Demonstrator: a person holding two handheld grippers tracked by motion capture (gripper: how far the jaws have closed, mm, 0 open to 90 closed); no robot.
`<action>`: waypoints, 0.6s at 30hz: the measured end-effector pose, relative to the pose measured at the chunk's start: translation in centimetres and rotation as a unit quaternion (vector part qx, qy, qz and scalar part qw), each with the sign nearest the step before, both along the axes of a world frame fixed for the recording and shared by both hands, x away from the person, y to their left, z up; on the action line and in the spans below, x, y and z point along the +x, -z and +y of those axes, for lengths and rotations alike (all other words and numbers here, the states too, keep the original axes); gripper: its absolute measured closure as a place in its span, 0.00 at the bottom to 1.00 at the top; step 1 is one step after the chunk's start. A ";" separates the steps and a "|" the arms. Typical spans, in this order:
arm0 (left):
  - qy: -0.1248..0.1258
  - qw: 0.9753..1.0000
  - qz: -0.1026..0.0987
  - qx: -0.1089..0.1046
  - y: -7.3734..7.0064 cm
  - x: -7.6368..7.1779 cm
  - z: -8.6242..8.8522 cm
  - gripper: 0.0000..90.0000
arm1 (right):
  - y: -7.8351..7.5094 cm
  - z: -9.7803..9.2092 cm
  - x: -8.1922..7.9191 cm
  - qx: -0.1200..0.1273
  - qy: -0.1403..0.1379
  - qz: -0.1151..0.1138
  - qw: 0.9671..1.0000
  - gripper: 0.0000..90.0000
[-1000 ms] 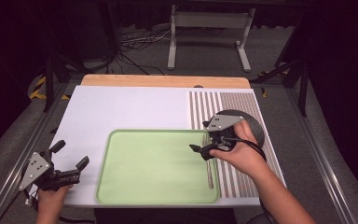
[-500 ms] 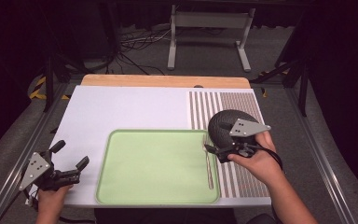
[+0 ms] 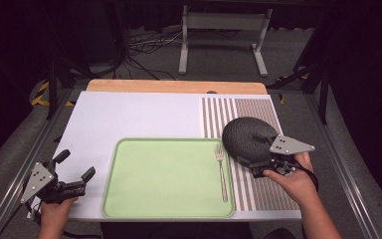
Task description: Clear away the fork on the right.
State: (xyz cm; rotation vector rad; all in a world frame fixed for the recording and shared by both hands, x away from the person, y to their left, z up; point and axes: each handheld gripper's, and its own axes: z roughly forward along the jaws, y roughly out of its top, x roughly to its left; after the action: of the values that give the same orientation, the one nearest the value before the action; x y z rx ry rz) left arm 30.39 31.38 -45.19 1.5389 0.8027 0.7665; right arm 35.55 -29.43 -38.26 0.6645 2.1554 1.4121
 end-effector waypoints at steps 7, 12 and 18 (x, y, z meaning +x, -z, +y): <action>0.000 1.000 0.000 0.000 0.0 0.0 0.0 0.00 | 1.6 -1.5 -0.3 0.024 0.011 -0.004 1.000 0.10; 0.000 1.000 0.000 0.000 0.0 0.0 0.0 0.00 | 2.8 -2.1 -0.6 0.028 0.008 -0.008 1.000 0.10; 0.001 1.000 -0.001 0.000 0.0 0.0 0.0 0.00 | 4.5 -2.8 -0.8 0.055 0.015 -0.007 0.998 0.11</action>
State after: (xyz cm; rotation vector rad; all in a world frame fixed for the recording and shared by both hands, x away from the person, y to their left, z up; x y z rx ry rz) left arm 30.43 31.33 -45.19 1.5377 0.7995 0.7670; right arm 34.72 -32.22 -42.71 0.7208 2.0604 1.5228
